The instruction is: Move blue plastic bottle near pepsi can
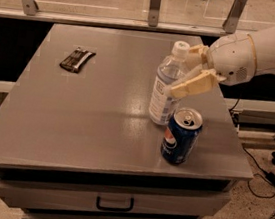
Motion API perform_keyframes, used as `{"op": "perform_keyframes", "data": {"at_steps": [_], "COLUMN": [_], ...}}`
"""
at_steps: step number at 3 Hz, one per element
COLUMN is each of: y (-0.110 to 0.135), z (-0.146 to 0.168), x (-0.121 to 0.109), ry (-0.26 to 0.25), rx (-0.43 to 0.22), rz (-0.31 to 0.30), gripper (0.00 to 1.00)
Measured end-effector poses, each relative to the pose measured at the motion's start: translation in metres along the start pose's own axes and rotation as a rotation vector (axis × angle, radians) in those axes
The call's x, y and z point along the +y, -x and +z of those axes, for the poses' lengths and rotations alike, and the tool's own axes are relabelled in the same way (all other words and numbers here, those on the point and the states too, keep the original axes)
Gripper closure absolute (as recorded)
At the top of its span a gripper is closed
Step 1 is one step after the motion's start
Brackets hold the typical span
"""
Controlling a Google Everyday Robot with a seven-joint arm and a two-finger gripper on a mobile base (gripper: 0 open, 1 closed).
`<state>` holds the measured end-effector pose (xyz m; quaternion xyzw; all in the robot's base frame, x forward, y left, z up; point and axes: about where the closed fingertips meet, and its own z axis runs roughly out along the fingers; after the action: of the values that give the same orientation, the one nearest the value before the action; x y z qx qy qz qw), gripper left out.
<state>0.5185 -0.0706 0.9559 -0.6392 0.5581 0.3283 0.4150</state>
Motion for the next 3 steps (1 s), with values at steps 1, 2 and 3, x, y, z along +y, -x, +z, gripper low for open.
{"op": "perform_keyframes", "data": {"at_steps": [1, 2, 3], "y": [-0.0050, -0.0087, -0.0087], "z": [0.0021, 0.0039, 0.0037], "x": [0.0046, 0.0066, 0.0061], "ry": [0.013, 0.022, 0.021], "rx": [-0.003, 0.000, 0.002], "rz": [-0.014, -0.020, -0.022], "gripper": [0.12, 0.00, 0.00]}}
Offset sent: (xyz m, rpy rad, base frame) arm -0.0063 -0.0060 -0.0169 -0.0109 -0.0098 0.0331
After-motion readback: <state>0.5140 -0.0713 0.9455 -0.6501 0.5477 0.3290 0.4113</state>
